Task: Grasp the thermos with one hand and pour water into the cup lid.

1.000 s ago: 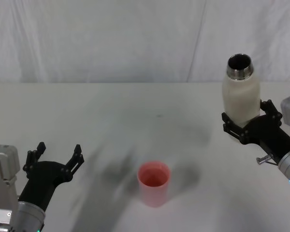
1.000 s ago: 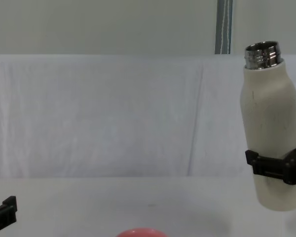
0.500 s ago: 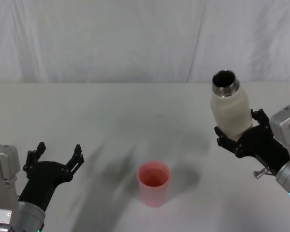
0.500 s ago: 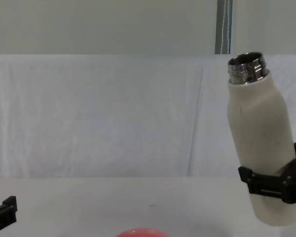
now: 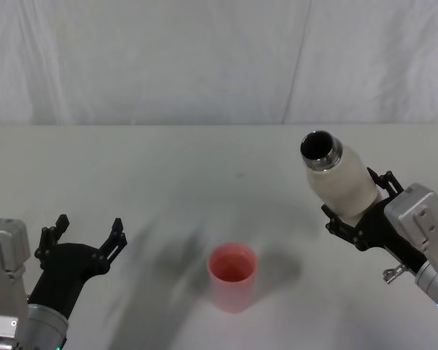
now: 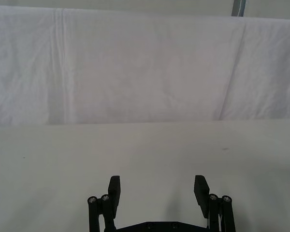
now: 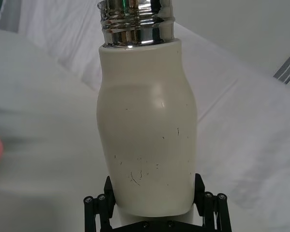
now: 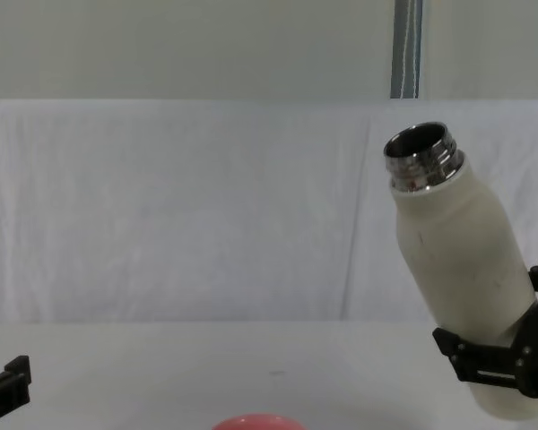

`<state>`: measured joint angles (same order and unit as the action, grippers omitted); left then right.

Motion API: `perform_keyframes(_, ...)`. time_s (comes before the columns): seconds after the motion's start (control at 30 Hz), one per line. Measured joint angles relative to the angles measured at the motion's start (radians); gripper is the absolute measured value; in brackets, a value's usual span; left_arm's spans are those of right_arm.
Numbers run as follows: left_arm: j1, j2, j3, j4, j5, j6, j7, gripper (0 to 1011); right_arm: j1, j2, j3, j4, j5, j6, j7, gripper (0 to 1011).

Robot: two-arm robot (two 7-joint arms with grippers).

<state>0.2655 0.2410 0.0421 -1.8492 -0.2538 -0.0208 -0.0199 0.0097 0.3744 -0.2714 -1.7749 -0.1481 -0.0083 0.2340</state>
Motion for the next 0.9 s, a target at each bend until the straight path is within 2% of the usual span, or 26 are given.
perform_keyframes(0.07, 0.000, 0.000, 0.000, 0.000, 0.000, 0.000, 0.000, 1001, -0.002, 0.003, -0.003, 0.000, -0.032, -0.007, -0.011, 961)
perform_keyframes(0.1, 0.000, 0.000, 0.000, 0.000, 0.000, 0.000, 0.000, 1001, -0.002, 0.003, -0.003, 0.000, -0.032, -0.007, -0.011, 961)
perform_keyframes(0.2, 0.000, 0.000, 0.000, 0.000, 0.000, 0.000, 0.000, 1001, -0.004, 0.007, -0.007, 0.000, -0.086, -0.018, -0.029, 961)
perform_keyframes(0.47, 0.000, 0.000, 0.000, 0.000, 0.000, 0.000, 0.000, 1001, -0.005, 0.009, -0.008, 0.004, -0.164, -0.033, -0.049, 961)
perform_keyframes(0.9, 0.000, 0.000, 0.000, 0.000, 0.000, 0.000, 0.000, 1001, -0.009, -0.006, -0.002, 0.017, -0.207, -0.041, -0.060, 961)
